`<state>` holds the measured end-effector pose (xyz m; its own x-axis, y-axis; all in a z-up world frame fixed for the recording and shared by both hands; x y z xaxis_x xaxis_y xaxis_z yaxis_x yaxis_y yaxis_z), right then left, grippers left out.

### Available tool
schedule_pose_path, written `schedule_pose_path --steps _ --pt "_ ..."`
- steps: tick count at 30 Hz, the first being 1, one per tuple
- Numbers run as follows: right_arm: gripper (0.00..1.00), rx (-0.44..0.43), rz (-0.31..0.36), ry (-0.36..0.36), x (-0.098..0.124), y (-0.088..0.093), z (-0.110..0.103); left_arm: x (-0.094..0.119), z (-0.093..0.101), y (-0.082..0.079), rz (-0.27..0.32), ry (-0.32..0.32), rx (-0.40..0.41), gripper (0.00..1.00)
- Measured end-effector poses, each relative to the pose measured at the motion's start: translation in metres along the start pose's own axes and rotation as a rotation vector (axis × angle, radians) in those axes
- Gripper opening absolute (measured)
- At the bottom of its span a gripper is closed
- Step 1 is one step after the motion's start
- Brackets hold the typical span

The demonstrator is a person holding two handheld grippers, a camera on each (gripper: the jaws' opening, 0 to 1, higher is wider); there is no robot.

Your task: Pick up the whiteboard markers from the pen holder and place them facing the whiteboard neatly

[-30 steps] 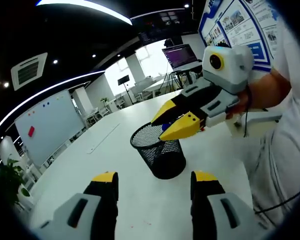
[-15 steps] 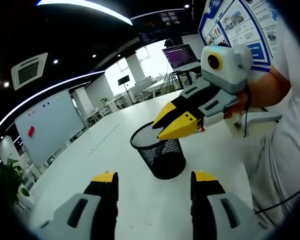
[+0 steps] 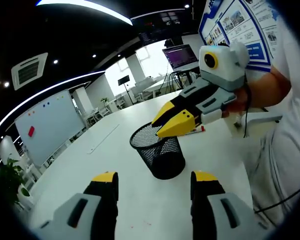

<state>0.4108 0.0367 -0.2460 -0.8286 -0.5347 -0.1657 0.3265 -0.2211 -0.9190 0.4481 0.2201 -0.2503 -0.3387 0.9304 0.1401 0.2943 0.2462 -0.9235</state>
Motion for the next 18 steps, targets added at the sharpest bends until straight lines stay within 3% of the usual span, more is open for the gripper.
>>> schedule_pose_path --steps 18 --pt "0.09 -0.080 0.056 0.034 0.009 -0.010 0.011 0.000 0.000 0.000 0.000 -0.004 -0.001 0.59"
Point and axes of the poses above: the point that each gripper's makers call its tool centre point, and the gripper's own axes: x roughly backward along the fingers, z roughly to its right, y roughly out of its underside, the point moved 10 cm from there along x, roughly backward along the fingers, and after that the axes turned 14 degrees about z, right-handed, at the moved point
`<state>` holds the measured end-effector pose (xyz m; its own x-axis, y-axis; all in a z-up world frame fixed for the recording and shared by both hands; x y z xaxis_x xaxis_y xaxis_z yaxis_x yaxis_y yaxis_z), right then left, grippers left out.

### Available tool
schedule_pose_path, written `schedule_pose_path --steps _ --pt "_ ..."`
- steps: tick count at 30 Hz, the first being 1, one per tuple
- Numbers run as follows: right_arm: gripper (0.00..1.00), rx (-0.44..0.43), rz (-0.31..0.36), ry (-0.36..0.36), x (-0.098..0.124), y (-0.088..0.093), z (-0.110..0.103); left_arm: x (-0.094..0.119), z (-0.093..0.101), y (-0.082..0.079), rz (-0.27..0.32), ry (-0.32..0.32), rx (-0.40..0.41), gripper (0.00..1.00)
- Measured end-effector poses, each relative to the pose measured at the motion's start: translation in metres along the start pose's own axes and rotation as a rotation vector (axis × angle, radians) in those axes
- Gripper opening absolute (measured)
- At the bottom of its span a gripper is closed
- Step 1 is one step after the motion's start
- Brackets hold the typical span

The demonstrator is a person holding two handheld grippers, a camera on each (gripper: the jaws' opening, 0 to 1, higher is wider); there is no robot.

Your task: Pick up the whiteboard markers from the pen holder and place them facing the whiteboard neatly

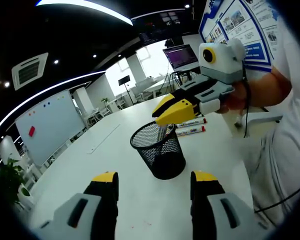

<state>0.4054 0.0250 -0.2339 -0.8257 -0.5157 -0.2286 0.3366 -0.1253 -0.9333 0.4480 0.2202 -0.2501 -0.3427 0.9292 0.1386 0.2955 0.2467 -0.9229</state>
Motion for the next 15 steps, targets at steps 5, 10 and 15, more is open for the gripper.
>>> schedule_pose_path --steps 5,10,15 --pt "0.09 -0.003 0.016 -0.003 0.002 -0.005 0.001 0.000 0.000 0.000 -0.001 -0.001 -0.001 0.59" --pt "0.09 -0.029 0.031 0.003 0.004 -0.009 0.004 0.000 0.000 0.000 -0.001 -0.001 -0.001 0.59" --pt "0.09 -0.028 0.030 0.001 0.005 -0.012 0.006 0.000 0.000 0.000 -0.001 -0.001 -0.001 0.59"
Point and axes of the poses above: the point that each gripper's makers call its tool centre point, and the gripper's own axes: x roughly backward along the fingers, z roughly to its right, y roughly out of its underside, the point moved 10 cm from there along x, roughly backward along the fingers, and after that the axes turned 14 degrees about z, right-handed, at the moved point
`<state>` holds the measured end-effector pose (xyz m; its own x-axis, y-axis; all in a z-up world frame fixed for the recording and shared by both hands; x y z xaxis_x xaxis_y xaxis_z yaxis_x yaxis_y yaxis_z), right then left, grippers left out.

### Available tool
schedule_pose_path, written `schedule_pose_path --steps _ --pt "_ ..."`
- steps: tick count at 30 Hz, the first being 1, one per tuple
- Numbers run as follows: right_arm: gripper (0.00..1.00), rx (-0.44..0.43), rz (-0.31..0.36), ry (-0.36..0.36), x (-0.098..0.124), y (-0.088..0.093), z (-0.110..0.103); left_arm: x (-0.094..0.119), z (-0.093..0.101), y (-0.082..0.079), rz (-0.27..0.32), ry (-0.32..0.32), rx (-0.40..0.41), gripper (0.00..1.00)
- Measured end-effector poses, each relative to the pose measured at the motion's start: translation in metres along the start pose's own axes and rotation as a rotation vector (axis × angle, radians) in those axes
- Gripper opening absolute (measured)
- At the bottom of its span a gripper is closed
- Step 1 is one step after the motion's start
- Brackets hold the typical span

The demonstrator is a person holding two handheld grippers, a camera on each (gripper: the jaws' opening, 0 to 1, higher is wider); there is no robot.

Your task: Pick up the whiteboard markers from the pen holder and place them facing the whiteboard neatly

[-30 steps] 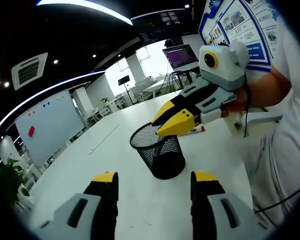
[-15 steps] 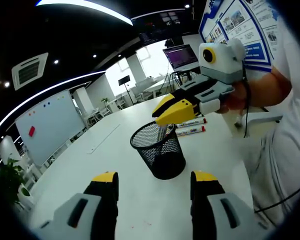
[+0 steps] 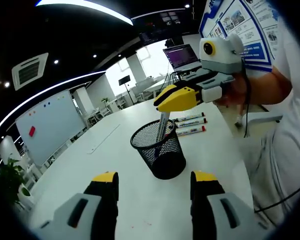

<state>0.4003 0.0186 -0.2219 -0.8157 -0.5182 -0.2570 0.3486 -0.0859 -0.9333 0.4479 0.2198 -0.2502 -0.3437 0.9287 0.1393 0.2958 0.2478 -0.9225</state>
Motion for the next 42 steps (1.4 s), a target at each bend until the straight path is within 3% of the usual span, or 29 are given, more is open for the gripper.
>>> schedule_pose_path --steps 16,27,32,42 --pt "0.09 0.016 0.029 -0.011 0.003 -0.005 0.007 0.000 0.000 0.000 -0.004 0.005 0.000 0.59" --pt "0.09 -0.020 0.126 -0.002 0.011 -0.014 0.023 0.000 0.000 0.000 -0.004 0.005 0.000 0.59" --pt "0.09 -0.068 0.172 -0.011 0.018 -0.019 0.024 0.000 0.000 0.000 -0.004 0.005 0.000 0.59" --pt "0.09 -0.085 0.243 -0.011 0.029 -0.031 0.028 0.000 -0.001 0.000 -0.004 0.004 0.000 0.59"
Point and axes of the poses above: the point that each gripper's makers call its tool centre point, and the gripper's own axes: x roughly backward along the fingers, z roughly to its right, y roughly out of its underside, the point moved 10 cm from there along x, roughly backward along the fingers, and after that the axes turned 14 degrees about z, right-handed, at the moved point
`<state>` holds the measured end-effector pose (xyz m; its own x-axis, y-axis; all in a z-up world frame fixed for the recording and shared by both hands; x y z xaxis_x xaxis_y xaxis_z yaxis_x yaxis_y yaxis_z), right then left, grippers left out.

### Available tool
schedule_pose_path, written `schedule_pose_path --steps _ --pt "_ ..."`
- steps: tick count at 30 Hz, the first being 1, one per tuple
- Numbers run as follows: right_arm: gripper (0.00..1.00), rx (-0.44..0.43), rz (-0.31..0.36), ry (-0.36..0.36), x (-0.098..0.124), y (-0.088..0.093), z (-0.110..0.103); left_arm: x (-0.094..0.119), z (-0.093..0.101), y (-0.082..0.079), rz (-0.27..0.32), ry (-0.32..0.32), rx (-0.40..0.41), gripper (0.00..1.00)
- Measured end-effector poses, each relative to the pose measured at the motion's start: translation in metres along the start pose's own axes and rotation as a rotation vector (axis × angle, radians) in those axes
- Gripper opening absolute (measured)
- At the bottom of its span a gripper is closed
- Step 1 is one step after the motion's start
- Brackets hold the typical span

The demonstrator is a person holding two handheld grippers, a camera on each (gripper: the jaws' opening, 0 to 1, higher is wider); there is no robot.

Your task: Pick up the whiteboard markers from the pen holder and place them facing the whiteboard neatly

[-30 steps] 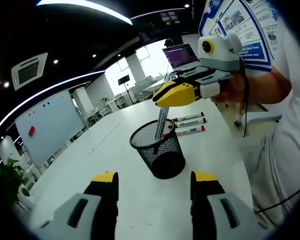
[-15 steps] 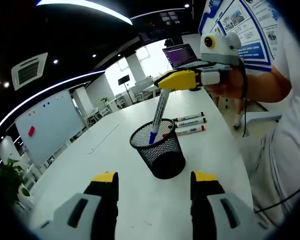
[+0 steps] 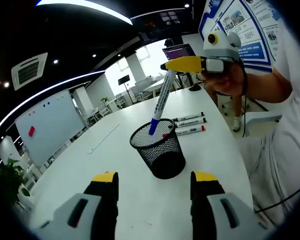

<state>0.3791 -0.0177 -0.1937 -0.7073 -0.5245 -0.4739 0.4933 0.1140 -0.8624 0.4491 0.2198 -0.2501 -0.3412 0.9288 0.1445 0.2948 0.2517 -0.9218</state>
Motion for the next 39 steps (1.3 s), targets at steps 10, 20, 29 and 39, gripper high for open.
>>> schedule_pose_path --steps 10,20,29,39 --pt "0.09 0.040 0.026 0.057 0.009 -0.010 0.011 0.000 0.001 0.000 0.000 -0.001 -0.001 0.59" --pt "0.09 0.071 0.024 0.143 0.031 -0.015 0.034 0.000 0.001 0.000 0.000 -0.001 -0.001 0.59" --pt "0.08 0.109 0.023 0.236 0.048 -0.019 0.052 0.000 0.001 0.000 -0.002 -0.002 -0.002 0.59" --pt "0.08 0.153 -0.010 0.350 0.068 -0.018 0.072 0.000 0.001 0.000 -0.002 -0.002 -0.002 0.59"
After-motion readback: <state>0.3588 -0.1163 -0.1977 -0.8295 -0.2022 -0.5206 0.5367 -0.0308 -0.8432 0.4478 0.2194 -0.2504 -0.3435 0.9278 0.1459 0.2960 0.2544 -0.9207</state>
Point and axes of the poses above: the point that each gripper's makers call its tool centre point, and the gripper's own axes: x roughly backward along the fingers, z roughly to its right, y roughly out of its underside, the point moved 10 cm from there along x, roughly backward along the fingers, and after that the axes turned 14 degrees about z, right-handed, at the moved point
